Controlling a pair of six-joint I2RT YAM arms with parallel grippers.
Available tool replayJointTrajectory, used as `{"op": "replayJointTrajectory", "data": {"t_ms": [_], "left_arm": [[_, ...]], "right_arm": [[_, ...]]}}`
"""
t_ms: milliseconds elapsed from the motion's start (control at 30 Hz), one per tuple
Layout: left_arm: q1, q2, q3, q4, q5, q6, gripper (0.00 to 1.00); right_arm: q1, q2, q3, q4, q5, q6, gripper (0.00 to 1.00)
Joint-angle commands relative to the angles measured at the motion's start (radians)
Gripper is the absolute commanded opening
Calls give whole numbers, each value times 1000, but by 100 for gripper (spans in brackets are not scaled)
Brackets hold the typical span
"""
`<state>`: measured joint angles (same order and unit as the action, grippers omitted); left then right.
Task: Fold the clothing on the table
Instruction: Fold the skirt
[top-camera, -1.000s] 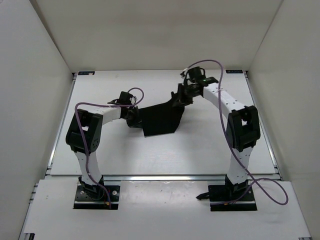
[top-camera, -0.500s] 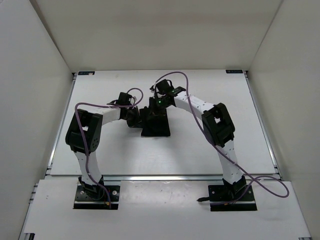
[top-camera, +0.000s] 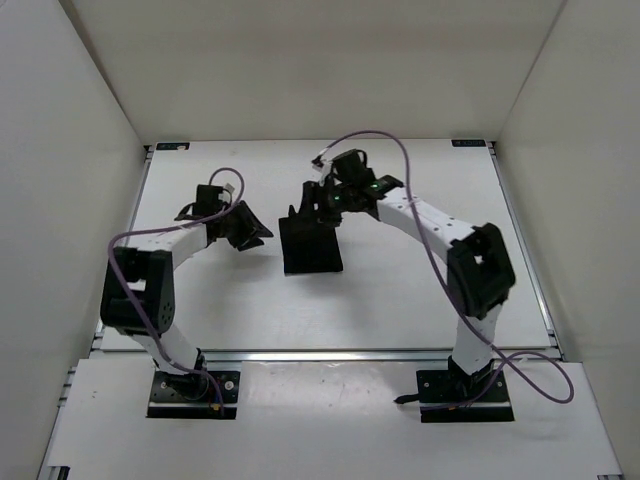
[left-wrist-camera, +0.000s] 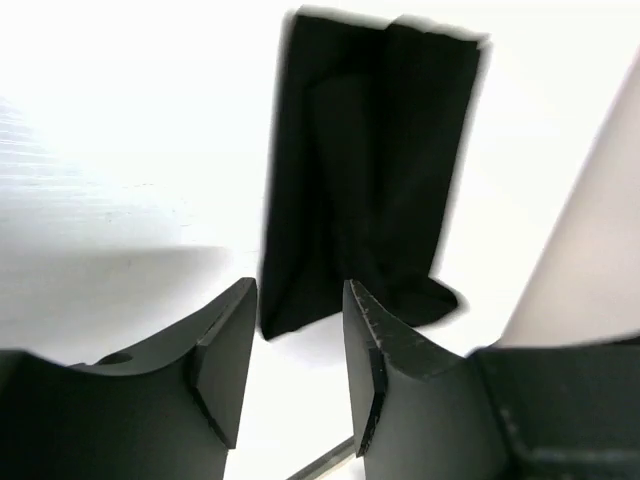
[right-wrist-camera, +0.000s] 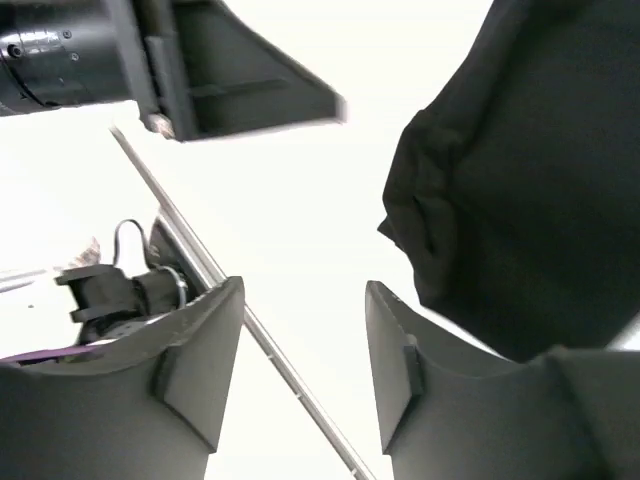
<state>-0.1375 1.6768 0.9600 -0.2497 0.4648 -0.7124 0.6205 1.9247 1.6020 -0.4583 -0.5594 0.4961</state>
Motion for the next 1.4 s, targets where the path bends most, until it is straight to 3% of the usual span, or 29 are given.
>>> {"op": "replayJointTrajectory", "data": {"t_ms": [0, 67, 233, 300, 667, 833, 933, 1100, 1267, 1367], "left_arm": [[38, -133, -39, 47, 29, -64, 50], [45, -192, -79, 73, 23, -81, 50], [59, -244, -93, 67, 15, -91, 50], [73, -252, -81, 46, 34, -82, 50], [87, -241, -90, 79, 49, -87, 52], [20, -66, 68, 27, 77, -50, 53], [-14, 44, 143, 88, 136, -91, 53], [-10, 117, 217, 62, 152, -87, 52], [48, -59, 106, 80, 175, -99, 56], [68, -202, 14, 38, 150, -78, 59]], "right_arm": [[-91, -119, -140, 200, -40, 73, 47], [-120, -109, -210, 265, -80, 116, 26], [-122, 17, -182, 302, -74, 150, 14], [-111, 68, -145, 282, -82, 144, 0], [76, 215, -90, 205, -24, 64, 1], [88, 270, -74, 127, 21, 24, 0], [94, 281, -68, 124, 30, 15, 0], [93, 124, -108, 89, 125, -34, 5], [45, -150, -292, 52, 193, -56, 24], [-42, -309, -434, 35, 144, -50, 34]]}}
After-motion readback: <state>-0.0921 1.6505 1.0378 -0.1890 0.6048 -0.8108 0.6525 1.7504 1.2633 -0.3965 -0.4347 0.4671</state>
